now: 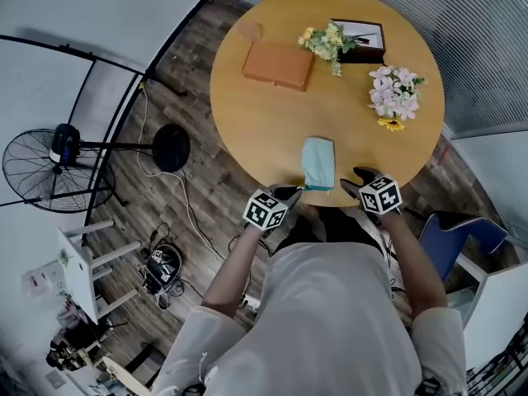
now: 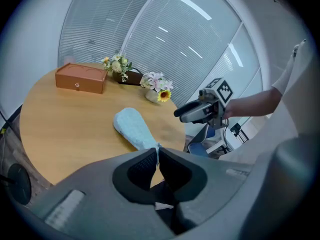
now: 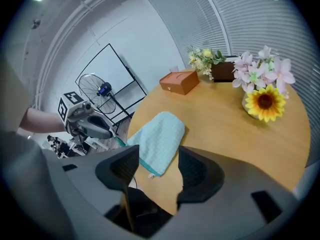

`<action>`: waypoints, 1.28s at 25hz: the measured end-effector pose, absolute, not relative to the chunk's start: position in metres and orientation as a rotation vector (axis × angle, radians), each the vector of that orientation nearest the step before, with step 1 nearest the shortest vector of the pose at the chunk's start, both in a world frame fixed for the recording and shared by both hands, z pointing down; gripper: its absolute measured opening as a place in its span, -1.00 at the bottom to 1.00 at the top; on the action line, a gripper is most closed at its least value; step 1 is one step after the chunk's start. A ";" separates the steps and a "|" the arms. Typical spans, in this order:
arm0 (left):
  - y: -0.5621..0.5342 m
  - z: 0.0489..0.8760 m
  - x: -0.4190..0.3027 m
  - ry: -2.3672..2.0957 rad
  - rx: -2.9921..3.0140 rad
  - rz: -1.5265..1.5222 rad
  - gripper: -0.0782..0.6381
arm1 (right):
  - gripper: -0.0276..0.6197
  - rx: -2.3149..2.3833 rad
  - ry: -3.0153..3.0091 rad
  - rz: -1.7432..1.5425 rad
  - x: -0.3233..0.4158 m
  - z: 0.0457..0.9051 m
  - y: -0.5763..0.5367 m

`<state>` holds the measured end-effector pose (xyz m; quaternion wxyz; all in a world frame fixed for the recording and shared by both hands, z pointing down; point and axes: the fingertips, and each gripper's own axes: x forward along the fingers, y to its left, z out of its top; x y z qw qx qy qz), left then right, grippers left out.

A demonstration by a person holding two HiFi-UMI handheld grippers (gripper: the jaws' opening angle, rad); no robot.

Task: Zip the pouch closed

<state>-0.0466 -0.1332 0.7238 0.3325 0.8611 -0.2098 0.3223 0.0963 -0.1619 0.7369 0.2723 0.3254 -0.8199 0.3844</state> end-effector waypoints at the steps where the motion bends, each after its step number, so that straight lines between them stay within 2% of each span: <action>1: -0.131 0.727 -0.048 -0.556 2.245 0.841 -0.70 | -0.19 0.896 -2.204 1.039 0.095 0.734 -0.157; 3: -0.127 0.732 -0.053 -0.578 2.231 0.834 -0.69 | -0.19 0.937 -2.204 1.044 0.091 0.728 -0.145; 6: -0.121 0.735 -0.059 -0.597 2.223 0.827 -0.40 | -0.19 0.983 -2.215 1.030 0.085 0.717 -0.128; 11: -0.105 0.722 -0.070 -0.631 2.279 0.833 -0.26 | -0.19 1.044 -2.232 0.967 0.080 0.696 -0.101; 21: -0.064 0.667 -0.103 -0.739 2.352 0.717 -0.25 | -0.19 1.135 -2.272 0.834 0.063 0.644 -0.043; 32: -0.020 0.570 -0.114 -0.873 2.476 0.520 -0.25 | -0.23 1.268 -2.360 0.681 0.066 0.558 0.012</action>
